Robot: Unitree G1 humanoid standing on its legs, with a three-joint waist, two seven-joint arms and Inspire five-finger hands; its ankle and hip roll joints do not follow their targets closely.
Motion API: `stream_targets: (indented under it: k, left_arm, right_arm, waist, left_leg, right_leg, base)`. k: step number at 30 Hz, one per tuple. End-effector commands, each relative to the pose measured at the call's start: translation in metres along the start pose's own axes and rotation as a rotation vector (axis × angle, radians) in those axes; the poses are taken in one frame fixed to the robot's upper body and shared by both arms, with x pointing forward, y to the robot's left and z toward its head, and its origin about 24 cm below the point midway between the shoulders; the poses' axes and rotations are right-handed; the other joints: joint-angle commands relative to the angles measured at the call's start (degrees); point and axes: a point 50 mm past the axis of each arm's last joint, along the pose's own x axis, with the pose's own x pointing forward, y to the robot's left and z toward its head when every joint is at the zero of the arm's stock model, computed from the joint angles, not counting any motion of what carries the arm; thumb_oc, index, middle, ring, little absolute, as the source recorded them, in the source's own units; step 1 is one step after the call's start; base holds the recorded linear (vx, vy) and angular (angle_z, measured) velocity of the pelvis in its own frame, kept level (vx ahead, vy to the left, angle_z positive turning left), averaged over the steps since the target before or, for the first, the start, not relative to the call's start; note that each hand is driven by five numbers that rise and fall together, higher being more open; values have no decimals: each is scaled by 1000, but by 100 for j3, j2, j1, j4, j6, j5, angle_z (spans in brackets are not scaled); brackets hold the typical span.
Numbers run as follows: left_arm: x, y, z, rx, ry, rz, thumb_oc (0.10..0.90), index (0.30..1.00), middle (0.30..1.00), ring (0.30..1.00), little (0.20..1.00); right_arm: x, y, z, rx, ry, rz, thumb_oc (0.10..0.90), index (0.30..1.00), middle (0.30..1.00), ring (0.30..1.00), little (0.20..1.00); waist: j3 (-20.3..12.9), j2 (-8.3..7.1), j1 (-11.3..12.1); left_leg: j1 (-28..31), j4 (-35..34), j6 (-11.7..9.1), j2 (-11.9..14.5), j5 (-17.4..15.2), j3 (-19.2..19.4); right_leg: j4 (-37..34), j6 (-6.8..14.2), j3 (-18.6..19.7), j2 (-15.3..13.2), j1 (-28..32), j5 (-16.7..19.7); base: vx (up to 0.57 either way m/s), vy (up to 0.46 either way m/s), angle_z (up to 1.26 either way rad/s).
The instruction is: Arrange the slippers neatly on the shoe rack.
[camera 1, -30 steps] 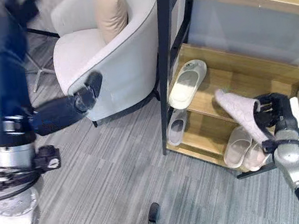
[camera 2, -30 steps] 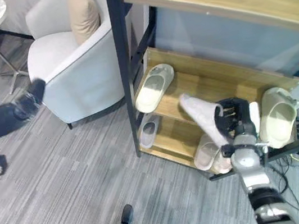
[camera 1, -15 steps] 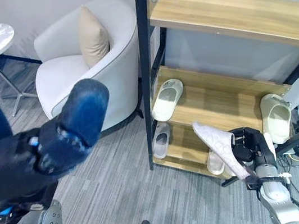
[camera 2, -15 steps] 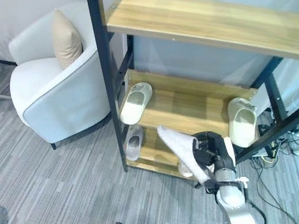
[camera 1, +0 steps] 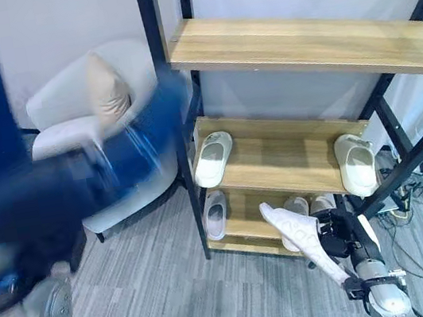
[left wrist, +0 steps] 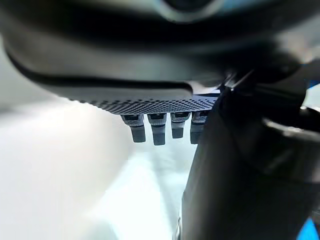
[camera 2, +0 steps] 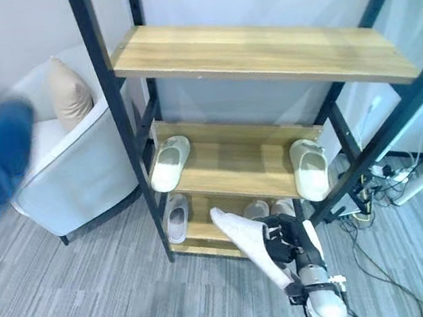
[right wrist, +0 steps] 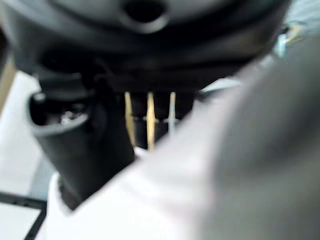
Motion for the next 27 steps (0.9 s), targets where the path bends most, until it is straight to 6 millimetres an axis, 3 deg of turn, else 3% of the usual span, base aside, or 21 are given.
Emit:
stream_targets:
  k: [1, 3, 6, 8, 9, 12, 13, 14, 15, 17, 18, 23, 27]
  left_arm:
    - [-26, 20, -27, 55, 206, 196, 800, 900, 900, 900, 900]
    - [-36, 21, -30, 67, 266, 231, 800, 900, 900, 900, 900]
    - [-120, 25, -53, 90, 764, 389, 800, 900, 900, 900, 900]
    - [-185, 25, -54, 172, 1112, 424, 800, 900, 900, 900, 900]
    - [-200, 16, -43, 174, 1208, 400, 800, 900, 900, 900, 900]
    - [-284, -4, -8, 184, 1655, 438, 800, 900, 900, 900, 900]
    - [-285, -4, -9, 183, 1653, 438, 800, 900, 900, 900, 900]
    - [-325, -19, 11, 210, 1895, 416, 800, 900, 900, 900, 900]
    - [-341, -28, 24, 199, 1995, 415, 800, 900, 900, 900, 900]
    - [-349, -36, 29, 177, 2047, 400, 800, 900, 900, 900, 900]
    - [-372, -50, 47, 181, 2205, 373, 800, 900, 900, 900, 900]
    - [-409, -80, 79, 159, 2486, 424, 800, 900, 900, 900, 900]
    - [-418, -96, 75, 115, 2572, 351, 800, 900, 900, 900, 900]
  right_arm:
    - [20, -20, 57, 17, -285, -54, 400, 300, 300, 300, 300]
    - [18, -20, 56, 17, -281, -52, 400, 300, 300, 300, 300]
    - [9, -24, 50, 5, -250, -48, 400, 300, 300, 300, 300]
    - [4, -27, 44, 6, -222, -48, 400, 300, 300, 300, 300]
    - [0, -29, 42, 12, -213, -63, 400, 300, 300, 300, 300]
    - [-10, -32, 33, 26, -174, -64, 400, 300, 300, 300, 300]
    - [-10, -32, 33, 26, -174, -65, 400, 300, 300, 300, 300]
    - [-12, -30, 30, 41, -160, -57, 400, 300, 300, 300, 300]
    - [-11, -30, 33, 40, -172, -56, 400, 300, 300, 300, 300]
    - [-11, -29, 34, 41, -177, -55, 400, 300, 300, 300, 300]
    - [-9, -24, 38, 60, -202, -44, 400, 300, 300, 300, 300]
    - [-2, -10, 43, 51, -223, -3, 400, 300, 300, 300, 300]
    - [17, 1, 54, -23, -263, 20, 400, 300, 300, 300, 300]
  waist:
    - [-401, -70, 44]
    - [-389, -54, 39]
    - [-286, 15, 47]
    - [-202, 64, 37]
    - [-154, 61, 52]
    - [-67, 92, 63]
    - [-63, 96, 73]
    - [17, 125, 71]
    - [73, 137, 81]
    - [103, 152, 91]
    - [162, 162, 79]
    - [337, 140, -16]
    - [691, 66, -62]
  left_leg:
    - [581, 16, -244, 365, -907, 133]
    - [607, 16, -239, 374, -914, 140]
    - [719, 16, -221, 410, -989, 177]
    - [733, 16, -205, 429, -935, 193]
    - [714, 16, -192, 422, -904, 180]
    - [766, 16, -174, 431, -939, 181]
    - [770, 16, -174, 432, -944, 183]
    - [738, 50, -164, 429, -916, 207]
    - [715, 76, -159, 425, -915, 241]
    - [693, 97, -154, 428, -907, 272]
    - [641, 149, -144, 420, -920, 332]
    - [426, 322, -128, 390, -965, 435]
    - [-122, 765, -102, 386, -1062, 470]
  right_leg:
    - [32, 93, -94, 35, -395, 143]
    - [32, 92, -84, 38, -377, 146]
    - [32, 86, -38, 43, -305, 102]
    - [32, 80, -11, 46, -318, 156]
    - [32, 73, -5, 45, -342, 184]
    - [32, 75, 9, 54, -308, 141]
    - [32, 75, 11, 55, -305, 139]
    - [32, 86, 25, 40, -339, 171]
    - [32, 98, 46, 31, -358, 188]
    - [32, 108, 62, 24, -378, 201]
    - [32, 132, 98, -5, -431, 244]
    - [32, 162, 204, -63, -607, 329]
    - [138, 160, 266, -130, -987, 407]
  base:
    - [-9, 12, 5]
    - [0, 0, 0]
    - [22, 16, -11]
    - [-36, 19, -20]
    - [-2, 8, -19]
    - [18, 0, -12]
    - [-26, 20, -3]
    - [-48, 32, -4]
    - [-61, 41, -4]
    - [-33, 31, -16]
    - [-34, 46, -17]
    - [-46, 54, -9]
    - [-119, 27, -14]
